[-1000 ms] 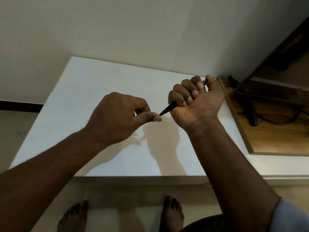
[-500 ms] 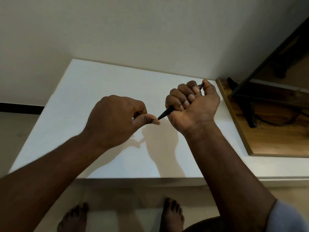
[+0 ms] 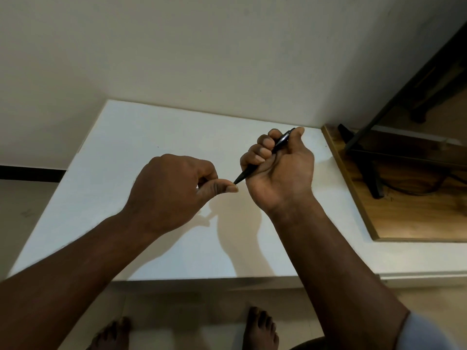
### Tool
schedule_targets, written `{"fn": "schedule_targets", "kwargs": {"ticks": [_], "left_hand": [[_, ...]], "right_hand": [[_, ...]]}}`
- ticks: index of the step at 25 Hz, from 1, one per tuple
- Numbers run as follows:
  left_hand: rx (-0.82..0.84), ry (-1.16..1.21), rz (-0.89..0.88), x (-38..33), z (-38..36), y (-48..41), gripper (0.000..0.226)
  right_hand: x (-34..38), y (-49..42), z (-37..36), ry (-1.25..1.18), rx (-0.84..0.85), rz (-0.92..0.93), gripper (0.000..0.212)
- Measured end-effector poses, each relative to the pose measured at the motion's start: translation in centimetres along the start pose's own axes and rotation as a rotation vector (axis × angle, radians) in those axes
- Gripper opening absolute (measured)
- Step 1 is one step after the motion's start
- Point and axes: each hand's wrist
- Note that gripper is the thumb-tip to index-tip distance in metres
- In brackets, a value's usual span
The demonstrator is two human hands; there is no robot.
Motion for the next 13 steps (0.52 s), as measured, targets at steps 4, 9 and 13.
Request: {"fn": "schedule_targets", "kwargs": {"ticks": [4, 9, 13], "left_hand": [[0.015, -0.009, 0.015, 0.12, 0.13, -0.09, 0.071], [-0.038, -0.051, 0.029, 0.51, 0.38, -0.09, 0.069], [0.046, -0.009, 0.068, 0.66, 0.39, -0.28, 0.066]], "right_hand": [[-0.32, 0.09, -0.09, 0.049, 0.002, 0.03, 0.051], [-0.4, 0.21, -0.12, 0.039, 0.027, 0.016, 0.05], [0.11, 0.05, -0.01, 0.059, -0.018, 0.068, 0.046]]}}
Point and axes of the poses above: each hand's wrist, its own y-axis away from the middle knuckle, its own z-axis out of the back of the hand, x = y × z, and after that the axes turned 11 degrees about -y, right-handed
